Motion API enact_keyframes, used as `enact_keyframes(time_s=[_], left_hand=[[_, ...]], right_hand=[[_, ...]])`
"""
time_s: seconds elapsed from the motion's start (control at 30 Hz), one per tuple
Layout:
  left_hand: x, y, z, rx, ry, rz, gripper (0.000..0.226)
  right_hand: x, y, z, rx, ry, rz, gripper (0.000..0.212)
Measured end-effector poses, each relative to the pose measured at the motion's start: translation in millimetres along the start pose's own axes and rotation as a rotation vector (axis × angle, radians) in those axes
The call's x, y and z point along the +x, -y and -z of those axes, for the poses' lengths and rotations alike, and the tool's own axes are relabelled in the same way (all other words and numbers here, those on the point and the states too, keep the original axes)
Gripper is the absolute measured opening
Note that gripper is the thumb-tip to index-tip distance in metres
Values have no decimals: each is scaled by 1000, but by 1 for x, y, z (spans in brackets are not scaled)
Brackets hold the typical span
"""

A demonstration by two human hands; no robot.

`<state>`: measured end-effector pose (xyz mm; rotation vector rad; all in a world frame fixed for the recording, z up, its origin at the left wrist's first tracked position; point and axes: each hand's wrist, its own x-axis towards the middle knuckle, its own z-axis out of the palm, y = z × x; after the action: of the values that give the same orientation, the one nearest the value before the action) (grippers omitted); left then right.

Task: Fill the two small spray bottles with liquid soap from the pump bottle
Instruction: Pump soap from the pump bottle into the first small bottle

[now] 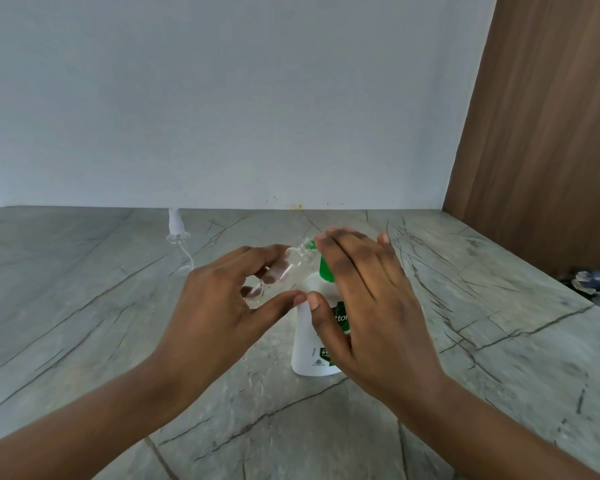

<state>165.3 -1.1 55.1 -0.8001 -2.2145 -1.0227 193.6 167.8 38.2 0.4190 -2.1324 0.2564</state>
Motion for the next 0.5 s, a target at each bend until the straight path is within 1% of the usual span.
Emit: enact_keyframes(time_s=[0.2, 0.5], left_hand=[[4, -5, 1, -59, -21, 29, 48], [8, -9, 5, -16, -37, 17, 51]], right_hand=[[5, 2, 3, 44, -23, -23, 50], [10, 4, 5, 12, -48, -15, 50]])
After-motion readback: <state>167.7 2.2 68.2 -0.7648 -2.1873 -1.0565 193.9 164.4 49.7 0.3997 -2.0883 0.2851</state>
